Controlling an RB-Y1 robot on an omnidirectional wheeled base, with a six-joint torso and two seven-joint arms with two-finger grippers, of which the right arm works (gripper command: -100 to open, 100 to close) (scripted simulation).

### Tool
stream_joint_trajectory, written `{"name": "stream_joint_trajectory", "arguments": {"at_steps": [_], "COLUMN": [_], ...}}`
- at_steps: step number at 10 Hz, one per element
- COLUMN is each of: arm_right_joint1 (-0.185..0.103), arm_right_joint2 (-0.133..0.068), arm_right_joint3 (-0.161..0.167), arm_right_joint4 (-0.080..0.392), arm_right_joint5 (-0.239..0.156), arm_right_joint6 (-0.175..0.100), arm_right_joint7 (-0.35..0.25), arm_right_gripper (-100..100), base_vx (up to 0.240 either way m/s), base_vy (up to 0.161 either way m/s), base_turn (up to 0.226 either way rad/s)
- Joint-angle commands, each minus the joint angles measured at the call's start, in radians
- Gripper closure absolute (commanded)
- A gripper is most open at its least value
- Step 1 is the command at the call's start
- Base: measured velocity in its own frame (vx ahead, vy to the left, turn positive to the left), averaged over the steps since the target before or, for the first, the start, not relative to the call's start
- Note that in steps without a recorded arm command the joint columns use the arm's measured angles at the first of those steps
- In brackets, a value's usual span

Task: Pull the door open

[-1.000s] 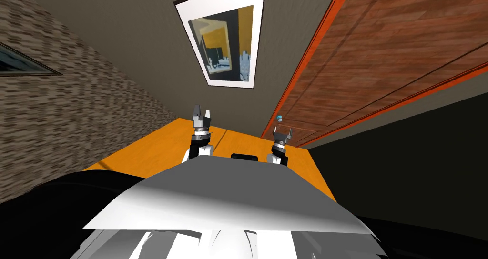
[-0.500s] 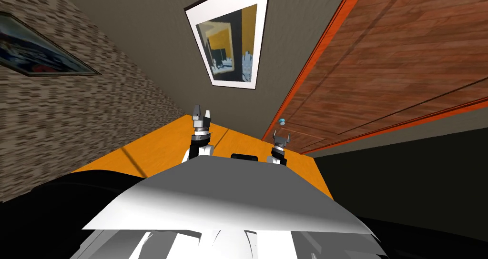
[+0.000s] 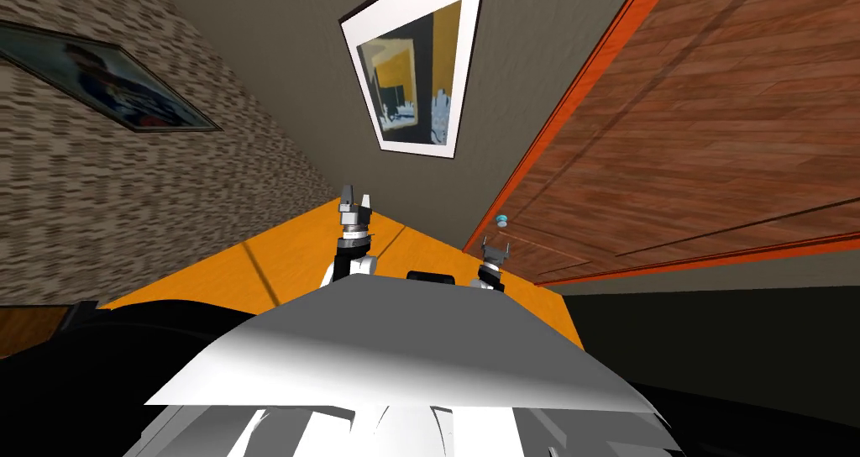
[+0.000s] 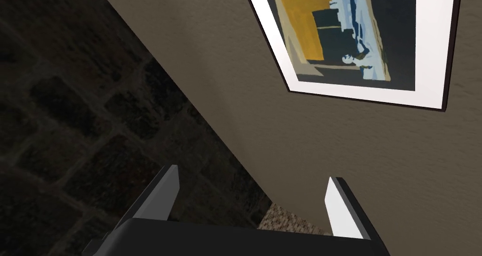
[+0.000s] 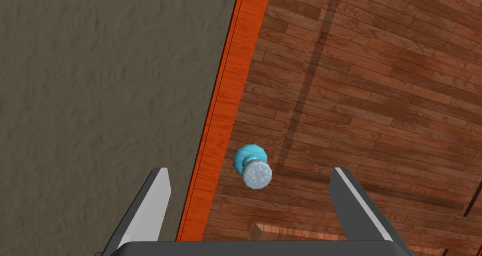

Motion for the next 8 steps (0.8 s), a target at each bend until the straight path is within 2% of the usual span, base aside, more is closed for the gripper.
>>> {"name": "stream_joint_trajectory", "arguments": {"at_steps": [1,8], "arm_right_joint1": [-0.004,-0.023], "arm_right_joint2": [-0.006,-0.032], "arm_right_joint3": [0.006,0.027], "arm_right_joint4": [0.042,0.202], "arm_right_joint5": [-0.036,-0.17], "arm_right_joint6": [-0.015,-0.065], "arm_right_joint7": [-0.039,-0.176], "arm_right_gripper": [-100,-100], "base_vx": [0.018,0.023], "base_vy": [-0.141,-0.12], "base_turn": [0.153,0.185]}}
